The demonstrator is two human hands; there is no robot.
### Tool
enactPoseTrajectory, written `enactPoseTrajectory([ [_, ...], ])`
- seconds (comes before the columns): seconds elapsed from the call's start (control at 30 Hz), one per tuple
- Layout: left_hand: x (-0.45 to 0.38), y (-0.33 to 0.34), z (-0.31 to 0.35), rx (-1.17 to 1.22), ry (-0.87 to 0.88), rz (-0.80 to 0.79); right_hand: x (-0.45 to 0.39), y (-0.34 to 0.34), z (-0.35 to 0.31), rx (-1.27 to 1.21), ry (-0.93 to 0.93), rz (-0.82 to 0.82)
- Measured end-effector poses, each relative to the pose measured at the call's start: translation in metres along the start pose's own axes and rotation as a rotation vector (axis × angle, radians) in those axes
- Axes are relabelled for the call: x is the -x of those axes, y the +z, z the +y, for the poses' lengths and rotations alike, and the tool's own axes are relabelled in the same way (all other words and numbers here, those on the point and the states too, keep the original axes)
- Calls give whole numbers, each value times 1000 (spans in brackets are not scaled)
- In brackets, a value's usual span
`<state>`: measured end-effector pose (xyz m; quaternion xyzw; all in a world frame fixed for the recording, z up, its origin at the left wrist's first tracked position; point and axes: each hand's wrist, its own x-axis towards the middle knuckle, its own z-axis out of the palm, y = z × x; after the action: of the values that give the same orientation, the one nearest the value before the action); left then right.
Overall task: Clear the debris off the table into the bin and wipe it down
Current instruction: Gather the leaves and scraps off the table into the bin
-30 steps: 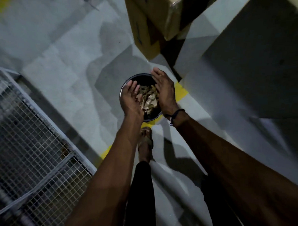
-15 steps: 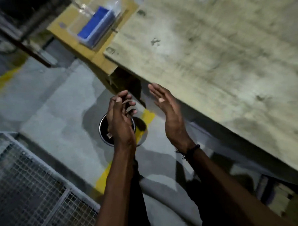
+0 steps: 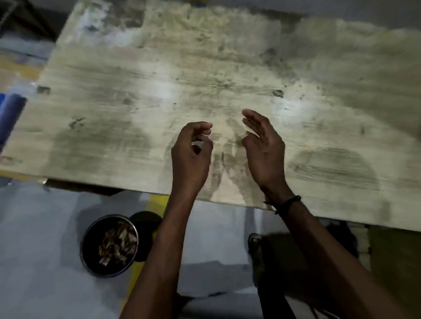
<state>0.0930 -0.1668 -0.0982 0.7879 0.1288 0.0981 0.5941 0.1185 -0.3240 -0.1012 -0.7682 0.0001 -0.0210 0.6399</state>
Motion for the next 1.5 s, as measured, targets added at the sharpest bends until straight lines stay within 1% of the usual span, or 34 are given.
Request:
enactPoseTrajectory([
  [0.1,-6,27,-9,-174,166,-77,-10,-32,21,171,-41,110],
  [0.13,-10,37,-14,-276,229,-86,-16,-42,31,257,-91,137],
  [0.17,-14,46,-19,-396,271,-96,-22,-49,40,354,-138,128],
  [0.23,-25,64,-24,-601,255,-121,-38,-59,52,547,-139,55],
  [0.33,-49,91,-24,-775,230,-162,-67,-63,59,781,-62,16],
  [0.4,-67,104,-20,-834,254,-170,-88,-63,58,839,-93,-3],
  [0.47,-86,117,-15,-844,289,-217,-109,-64,58,872,-133,-45],
  [0.53,-106,128,-10,-838,336,-299,-125,-64,59,875,-194,-74],
  [0.57,-115,133,-8,-837,368,-342,-131,-65,61,836,-218,-67],
  [0.67,-133,138,-8,-809,464,-405,-148,-71,66,727,-289,32],
  [0.77,-131,137,-8,-714,449,-381,-151,-73,62,726,-322,110],
  [0.87,-128,138,-7,-649,422,-336,-145,-70,57,700,-340,137],
  [0.97,-126,137,-2,-618,405,-319,-143,-69,52,702,-315,137],
  [1.07,-123,135,-1,-567,405,-301,-142,-66,50,657,-274,206],
  [1.17,-120,132,-4,-485,406,-261,-136,-59,50,509,-237,316],
  [1.23,-117,127,-8,-406,391,-233,-132,-56,52,420,-212,360],
  [1.3,-112,117,-11,-298,353,-173,-124,-50,52,376,-202,345],
  [1.4,-96,94,-13,-144,299,-45,-105,-37,46,295,-177,279],
  [1.5,-75,59,-21,4,124,89,-83,-9,37,145,-80,199],
])
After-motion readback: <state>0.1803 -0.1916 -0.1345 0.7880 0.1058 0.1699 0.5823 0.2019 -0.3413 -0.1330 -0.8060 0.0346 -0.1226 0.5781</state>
